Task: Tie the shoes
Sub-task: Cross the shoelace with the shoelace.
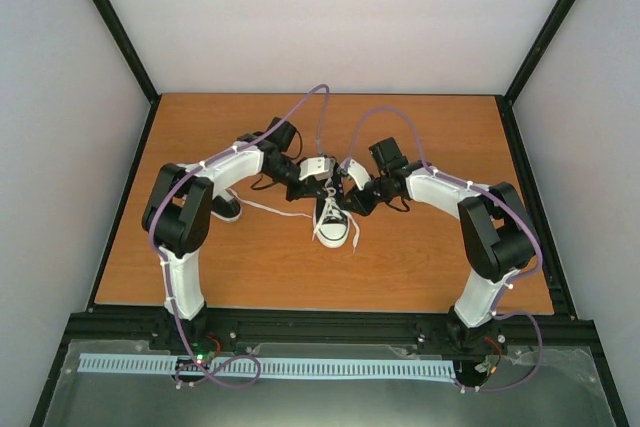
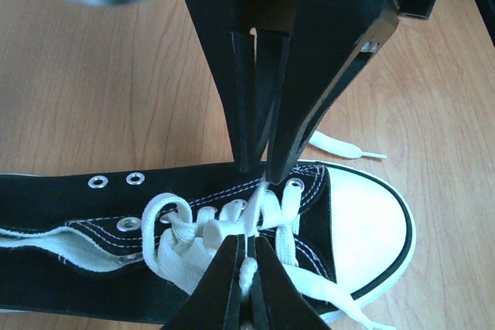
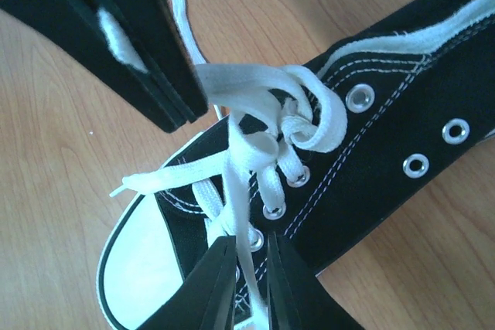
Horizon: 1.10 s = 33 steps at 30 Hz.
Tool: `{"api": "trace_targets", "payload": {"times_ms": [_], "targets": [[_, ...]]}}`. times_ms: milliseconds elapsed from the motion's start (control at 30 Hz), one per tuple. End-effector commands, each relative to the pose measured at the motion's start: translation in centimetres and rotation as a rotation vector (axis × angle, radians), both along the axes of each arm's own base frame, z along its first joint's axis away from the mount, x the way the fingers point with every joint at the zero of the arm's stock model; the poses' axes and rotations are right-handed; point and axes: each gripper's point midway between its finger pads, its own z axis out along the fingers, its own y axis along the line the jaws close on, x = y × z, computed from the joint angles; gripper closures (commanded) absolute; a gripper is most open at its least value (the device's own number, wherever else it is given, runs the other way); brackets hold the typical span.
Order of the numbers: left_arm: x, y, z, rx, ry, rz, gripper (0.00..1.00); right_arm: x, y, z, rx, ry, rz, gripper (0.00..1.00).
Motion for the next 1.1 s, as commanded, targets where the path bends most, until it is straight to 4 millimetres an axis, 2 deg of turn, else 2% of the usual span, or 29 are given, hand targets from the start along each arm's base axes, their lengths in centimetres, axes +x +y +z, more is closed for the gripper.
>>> {"api": "trace_targets", "payload": {"times_ms": [0, 100, 200, 300, 467, 600, 800, 900, 1067], "targets": [[-0.3, 0.0, 1.6, -0.042, -0.035, -0.02, 0.99, 0.1, 0.3, 0.7, 0.024, -0.011, 0.007, 0.83], [-0.5, 0.1, 1.4, -0.04, -0.035, -0.018, 0.99, -0.1, 0.0, 1.6, 0.041, -0.02, 0.013, 0.78], [-0.4, 0.1, 1.5, -0.041, -0.036, -0.012, 0.99, 0.4, -0.2, 3.0, 0.074, -0.045, 0.013, 0.64], [-0.3, 0.1, 1.7, -0.045, -0.038, -0.006, 0.99, 1.2, -0.2, 4.3, 0.099, -0.087, 0.01, 0.58], [-0.3, 0.2, 1.6, -0.048, -0.026, -0.002, 0.99, 3.3, 0.6, 5.6, 0.124, -0.133, 0.001, 0.54], [-0.1, 0.2, 1.7, -0.049, -0.027, 0.01, 0.99, 4.8, 1.3, 5.0, 0.132, -0.123, -0.011, 0.54], [0.0, 0.2, 1.9, -0.056, -0.023, 0.013, 0.99, 5.8, 2.2, 3.8, 0.137, -0.067, -0.005, 0.57], [0.0, 0.2, 2.0, -0.057, -0.024, 0.014, 0.99, 5.4, 2.3, 3.5, 0.134, -0.047, 0.017, 0.58], [0.1, 0.3, 2.0, -0.059, -0.021, 0.015, 0.99, 3.4, 2.4, 2.6, 0.149, 0.018, 0.084, 0.58]]}}
